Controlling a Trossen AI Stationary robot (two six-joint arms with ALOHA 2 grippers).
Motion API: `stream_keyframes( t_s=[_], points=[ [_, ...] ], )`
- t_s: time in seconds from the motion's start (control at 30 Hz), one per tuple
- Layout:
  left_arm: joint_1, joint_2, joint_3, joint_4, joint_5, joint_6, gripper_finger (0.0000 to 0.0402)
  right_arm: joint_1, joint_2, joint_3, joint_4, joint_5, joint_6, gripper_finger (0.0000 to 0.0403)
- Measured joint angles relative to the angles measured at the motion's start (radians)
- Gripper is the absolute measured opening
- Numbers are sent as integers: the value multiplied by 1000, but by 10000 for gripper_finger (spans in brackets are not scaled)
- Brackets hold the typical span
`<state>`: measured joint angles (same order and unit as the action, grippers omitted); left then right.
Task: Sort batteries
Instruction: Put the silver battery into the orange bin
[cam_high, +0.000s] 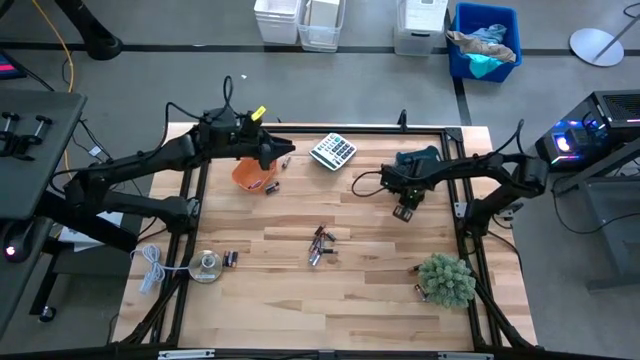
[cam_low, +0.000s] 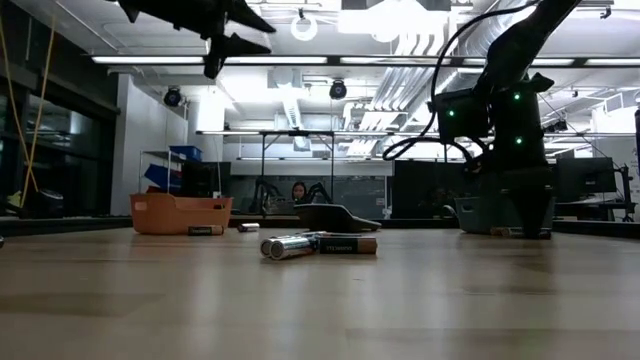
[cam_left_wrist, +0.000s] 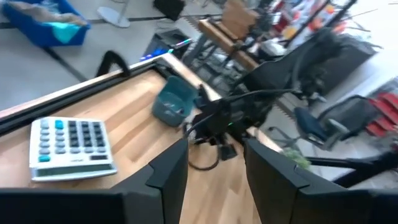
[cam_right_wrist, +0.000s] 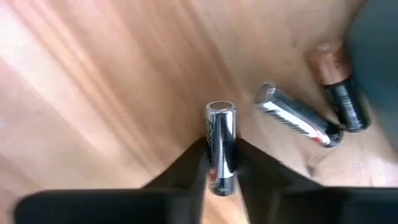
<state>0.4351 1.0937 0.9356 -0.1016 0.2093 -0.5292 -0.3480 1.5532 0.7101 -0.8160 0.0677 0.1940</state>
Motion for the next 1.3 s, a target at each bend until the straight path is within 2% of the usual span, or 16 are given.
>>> stream_keyframes(
  t_s=[0.07,0.27,0.37,0.47,0.6,0.77,0.97,1.13,1.3],
  points=[
    [0,-22,0,3,6,2,147,21,0,0,2,-9,20,32],
    [10,-112,0,49,8,1,147,82,0,-1,12,-76,94,47],
    [18,-173,0,120,8,0,147,113,4,26,40,-159,132,34],
    [24,-231,0,210,6,1,147,129,16,113,172,-259,139,34],
    [29,-282,0,242,-10,17,147,121,19,295,439,-282,159,34],
    [29,-297,0,221,-10,25,147,94,198,582,650,-275,171,34],
    [29,-296,0,222,-10,19,147,87,563,1021,658,-372,164,34],
    [29,-303,0,232,-10,4,147,81,815,1379,614,-381,168,34],
    [29,-302,0,230,-11,8,147,67,1000,1635,546,-362,224,36]
  ],
)
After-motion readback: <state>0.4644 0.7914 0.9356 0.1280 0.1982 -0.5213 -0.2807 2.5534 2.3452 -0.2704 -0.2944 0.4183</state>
